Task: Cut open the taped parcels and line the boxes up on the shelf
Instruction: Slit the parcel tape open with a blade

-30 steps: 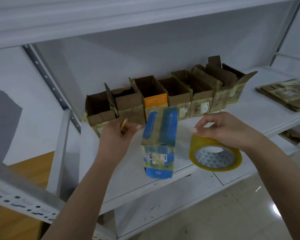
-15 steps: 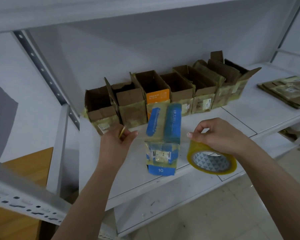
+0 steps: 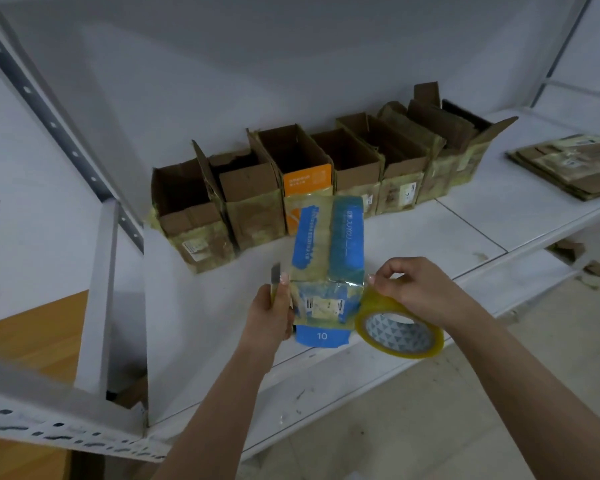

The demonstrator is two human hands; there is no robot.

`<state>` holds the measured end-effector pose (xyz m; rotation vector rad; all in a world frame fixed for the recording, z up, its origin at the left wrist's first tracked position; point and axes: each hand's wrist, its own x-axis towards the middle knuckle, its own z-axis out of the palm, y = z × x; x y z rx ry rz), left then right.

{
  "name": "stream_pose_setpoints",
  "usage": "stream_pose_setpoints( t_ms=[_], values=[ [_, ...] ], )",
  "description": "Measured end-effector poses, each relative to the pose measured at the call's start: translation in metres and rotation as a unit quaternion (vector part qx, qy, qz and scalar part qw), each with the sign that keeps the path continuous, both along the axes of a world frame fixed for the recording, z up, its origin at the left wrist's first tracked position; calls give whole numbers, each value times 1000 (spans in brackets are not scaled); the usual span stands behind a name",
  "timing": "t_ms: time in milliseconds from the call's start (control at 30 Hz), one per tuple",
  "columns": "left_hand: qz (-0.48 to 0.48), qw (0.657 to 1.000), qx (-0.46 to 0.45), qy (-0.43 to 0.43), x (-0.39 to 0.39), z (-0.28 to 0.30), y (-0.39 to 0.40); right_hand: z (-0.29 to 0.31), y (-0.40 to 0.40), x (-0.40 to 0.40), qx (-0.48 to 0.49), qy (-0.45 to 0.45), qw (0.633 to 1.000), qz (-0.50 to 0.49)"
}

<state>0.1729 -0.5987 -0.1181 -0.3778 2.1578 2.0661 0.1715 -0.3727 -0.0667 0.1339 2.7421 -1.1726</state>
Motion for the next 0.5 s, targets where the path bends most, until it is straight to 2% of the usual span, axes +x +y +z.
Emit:
stream_pose_setpoints(
  t_ms=[167,233,333,367,433,500],
  values=[
    [-34,998,41,-44,2,-3,-6,-1,3,1,-22,-7,1000,-8],
    [-25,999,-16,-35,-2,4,-19,1,4,1,-36,-17,999,4],
    [21,994,-73,81,-11,35,-31,3,4,4,-93,-29,995,13],
    [5,988,-79,132,-14,51,-29,5,5,4,-124,-36,992,13],
    [-83,970,-107,202,-19,83,-14,9,5,4,-170,-56,984,20],
    [-193,948,-129,215,-26,106,10,12,7,3,-191,-71,978,38]
  ],
)
